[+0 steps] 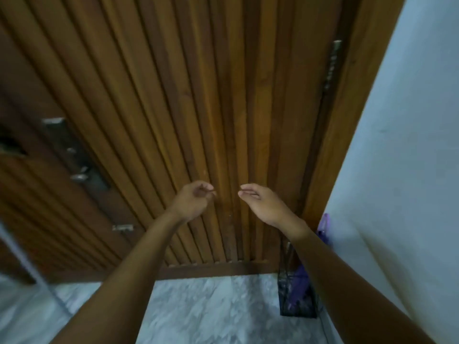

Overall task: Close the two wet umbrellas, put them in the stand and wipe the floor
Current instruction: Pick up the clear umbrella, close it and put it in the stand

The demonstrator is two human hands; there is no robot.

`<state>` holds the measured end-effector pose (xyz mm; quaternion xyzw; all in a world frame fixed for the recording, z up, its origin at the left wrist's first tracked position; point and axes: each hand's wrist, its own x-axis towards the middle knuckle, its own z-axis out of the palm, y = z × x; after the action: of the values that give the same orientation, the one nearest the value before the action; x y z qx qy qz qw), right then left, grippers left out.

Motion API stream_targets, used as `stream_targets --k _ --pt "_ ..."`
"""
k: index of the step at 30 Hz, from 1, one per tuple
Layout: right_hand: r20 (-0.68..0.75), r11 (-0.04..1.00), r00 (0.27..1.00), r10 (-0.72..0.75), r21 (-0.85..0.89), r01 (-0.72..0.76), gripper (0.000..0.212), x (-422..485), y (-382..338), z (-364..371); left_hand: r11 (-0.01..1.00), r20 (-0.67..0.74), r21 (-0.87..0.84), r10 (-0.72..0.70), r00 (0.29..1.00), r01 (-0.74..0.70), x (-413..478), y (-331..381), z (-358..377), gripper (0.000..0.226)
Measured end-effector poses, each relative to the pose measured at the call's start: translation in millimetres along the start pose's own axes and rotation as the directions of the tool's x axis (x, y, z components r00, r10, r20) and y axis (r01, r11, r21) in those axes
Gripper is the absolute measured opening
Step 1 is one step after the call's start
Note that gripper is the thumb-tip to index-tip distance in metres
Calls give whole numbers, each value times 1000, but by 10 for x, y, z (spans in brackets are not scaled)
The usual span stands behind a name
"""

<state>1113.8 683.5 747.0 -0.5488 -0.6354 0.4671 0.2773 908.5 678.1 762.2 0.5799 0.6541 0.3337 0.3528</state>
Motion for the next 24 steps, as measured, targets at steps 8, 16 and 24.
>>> stream_targets --k 8,16,24 --pt "348 965 908 -234 -28 260 40 -746 -659 1212 984 -347 -32 -178 921 178 -1915 -477 -876 4" --pt "694 865 594 -406 84 494 34 -2246 -1251 2855 892 -654 -132 -406 638 432 -4426 -884 -1509 12" --pt "914 778 162 -373 213 591 37 -4758 -1282 4171 740 -803 -376 -560 201 558 -7629 -1021 -1246 13"
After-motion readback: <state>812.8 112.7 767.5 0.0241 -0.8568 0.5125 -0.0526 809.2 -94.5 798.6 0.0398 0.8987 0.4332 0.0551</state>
